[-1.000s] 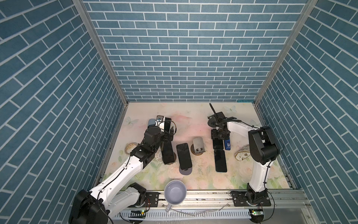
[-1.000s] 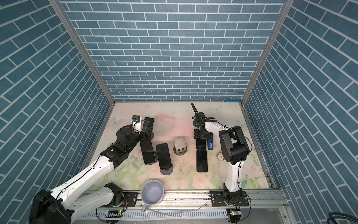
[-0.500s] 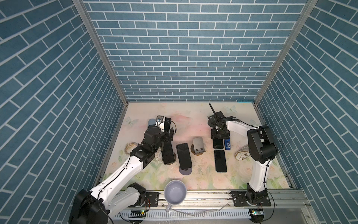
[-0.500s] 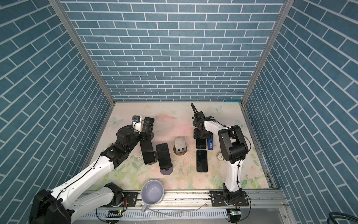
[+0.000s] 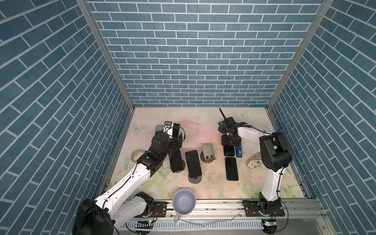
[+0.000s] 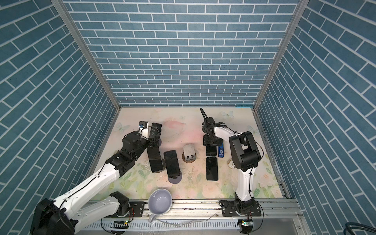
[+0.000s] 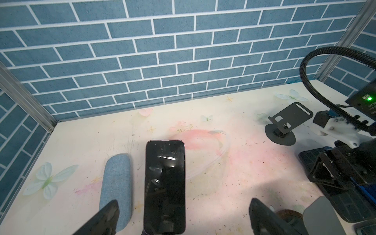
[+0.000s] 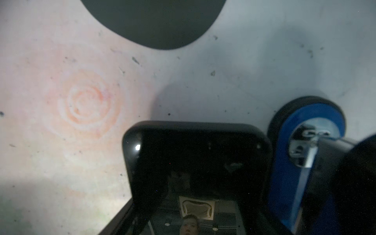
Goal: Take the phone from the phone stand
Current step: 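Press the held phone flat onto the table beside the blue stapler, then open the right gripper and raise it off the phone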
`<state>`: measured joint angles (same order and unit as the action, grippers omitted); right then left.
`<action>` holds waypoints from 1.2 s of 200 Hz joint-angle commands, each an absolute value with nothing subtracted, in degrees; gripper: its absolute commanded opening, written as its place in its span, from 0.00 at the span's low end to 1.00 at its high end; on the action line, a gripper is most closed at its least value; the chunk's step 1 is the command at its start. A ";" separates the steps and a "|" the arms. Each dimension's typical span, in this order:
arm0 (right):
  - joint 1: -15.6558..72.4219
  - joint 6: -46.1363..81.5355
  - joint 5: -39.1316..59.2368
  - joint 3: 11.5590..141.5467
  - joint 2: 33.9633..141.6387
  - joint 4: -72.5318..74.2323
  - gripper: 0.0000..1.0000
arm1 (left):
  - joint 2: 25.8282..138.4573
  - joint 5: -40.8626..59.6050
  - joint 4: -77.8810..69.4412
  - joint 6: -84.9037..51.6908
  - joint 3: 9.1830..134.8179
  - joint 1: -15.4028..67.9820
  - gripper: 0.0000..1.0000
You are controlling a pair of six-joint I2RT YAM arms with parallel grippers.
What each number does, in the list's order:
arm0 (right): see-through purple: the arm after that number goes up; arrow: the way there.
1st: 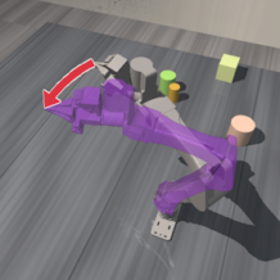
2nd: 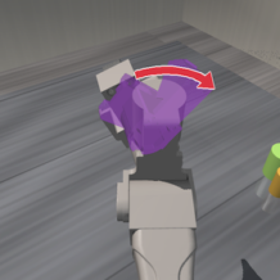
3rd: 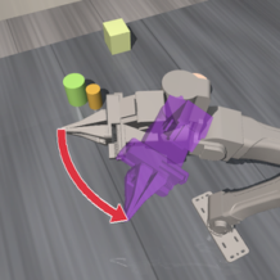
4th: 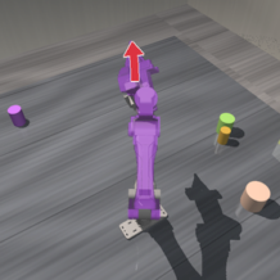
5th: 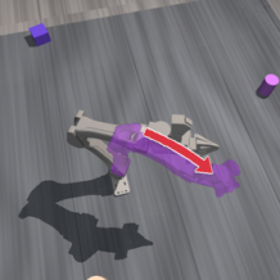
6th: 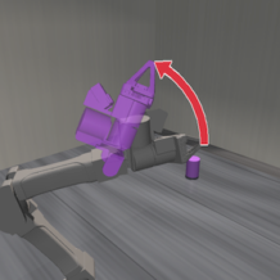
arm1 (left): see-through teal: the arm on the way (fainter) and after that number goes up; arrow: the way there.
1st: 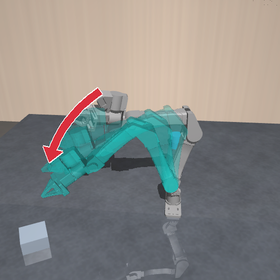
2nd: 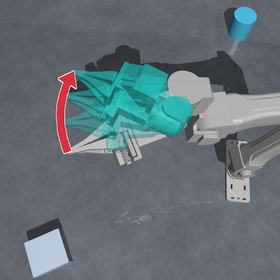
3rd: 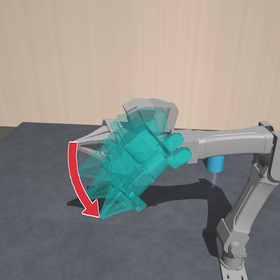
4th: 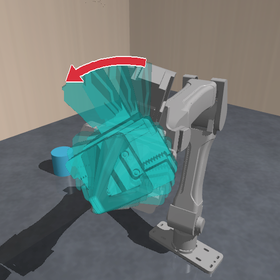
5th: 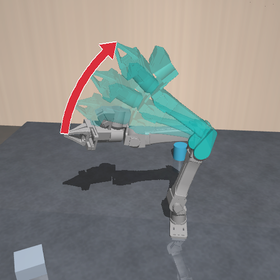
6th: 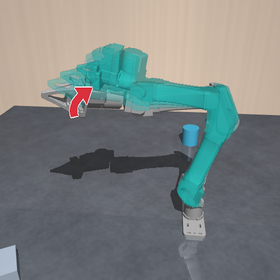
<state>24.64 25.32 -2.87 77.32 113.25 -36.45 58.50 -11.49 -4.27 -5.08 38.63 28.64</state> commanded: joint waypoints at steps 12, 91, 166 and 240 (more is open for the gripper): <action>24.83 27.89 -2.94 76.55 115.40 -38.80 0.71 | 58.63 -11.78 -5.10 -4.31 38.41 28.93 1.00; 24.83 27.86 -2.58 76.82 115.21 -38.95 0.78 | 58.54 -11.78 -5.27 -4.31 38.25 28.92 1.00; 24.87 27.38 -2.88 77.26 114.31 -39.29 0.81 | 58.56 -11.98 -5.27 -4.31 37.84 28.93 1.00; 26.25 24.57 -2.98 77.69 106.06 -36.29 0.82 | 58.37 -12.06 -5.27 -4.57 37.67 28.92 1.00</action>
